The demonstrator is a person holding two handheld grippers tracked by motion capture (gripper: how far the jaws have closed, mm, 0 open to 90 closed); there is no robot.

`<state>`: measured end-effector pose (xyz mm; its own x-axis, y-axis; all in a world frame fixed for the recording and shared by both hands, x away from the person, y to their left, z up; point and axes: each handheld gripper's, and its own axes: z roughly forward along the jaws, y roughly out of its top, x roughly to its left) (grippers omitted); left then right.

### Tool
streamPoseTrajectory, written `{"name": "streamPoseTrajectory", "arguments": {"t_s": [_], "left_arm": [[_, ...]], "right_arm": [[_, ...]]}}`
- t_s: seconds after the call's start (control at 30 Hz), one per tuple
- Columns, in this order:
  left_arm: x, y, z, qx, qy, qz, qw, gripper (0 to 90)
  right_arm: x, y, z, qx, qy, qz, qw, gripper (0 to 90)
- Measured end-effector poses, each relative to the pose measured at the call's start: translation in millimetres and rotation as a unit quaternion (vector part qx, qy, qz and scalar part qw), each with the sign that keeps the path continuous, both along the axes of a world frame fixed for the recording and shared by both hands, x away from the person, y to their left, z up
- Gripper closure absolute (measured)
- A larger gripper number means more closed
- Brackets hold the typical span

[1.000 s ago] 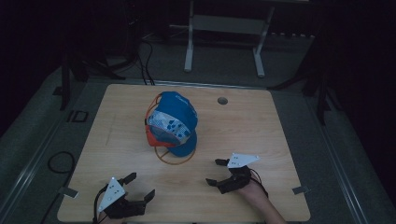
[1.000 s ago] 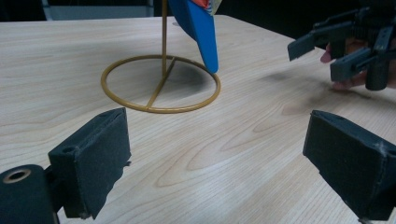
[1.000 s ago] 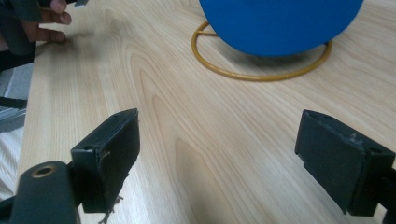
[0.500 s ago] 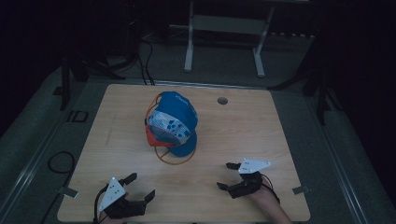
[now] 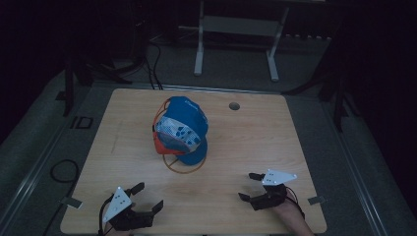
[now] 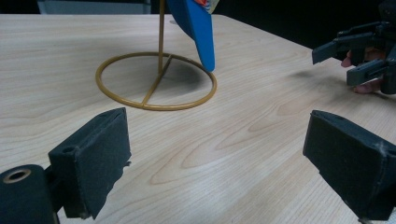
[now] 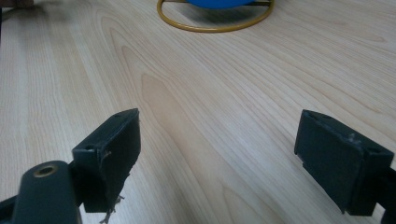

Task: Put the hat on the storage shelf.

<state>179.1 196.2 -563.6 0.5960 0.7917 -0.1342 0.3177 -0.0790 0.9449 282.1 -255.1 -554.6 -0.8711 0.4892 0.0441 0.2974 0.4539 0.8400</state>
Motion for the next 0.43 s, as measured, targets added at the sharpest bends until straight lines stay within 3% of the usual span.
{"name": "streamPoseTrajectory", "arguments": {"t_s": [0.17,0.43], "left_arm": [[0.8,-0.2,-1.0,0.004,0.002,0.002,1.0000,7.7],[0.1,-0.6,-1.8,0.001,0.003,0.002,1.0000,7.7]], "right_arm": [[1.4,-6.5,0.1,0.015,-0.008,-0.009,0.9998,14.7],[0.7,-5.4,-1.7,0.012,-0.010,-0.008,0.9998,14.8]]}}
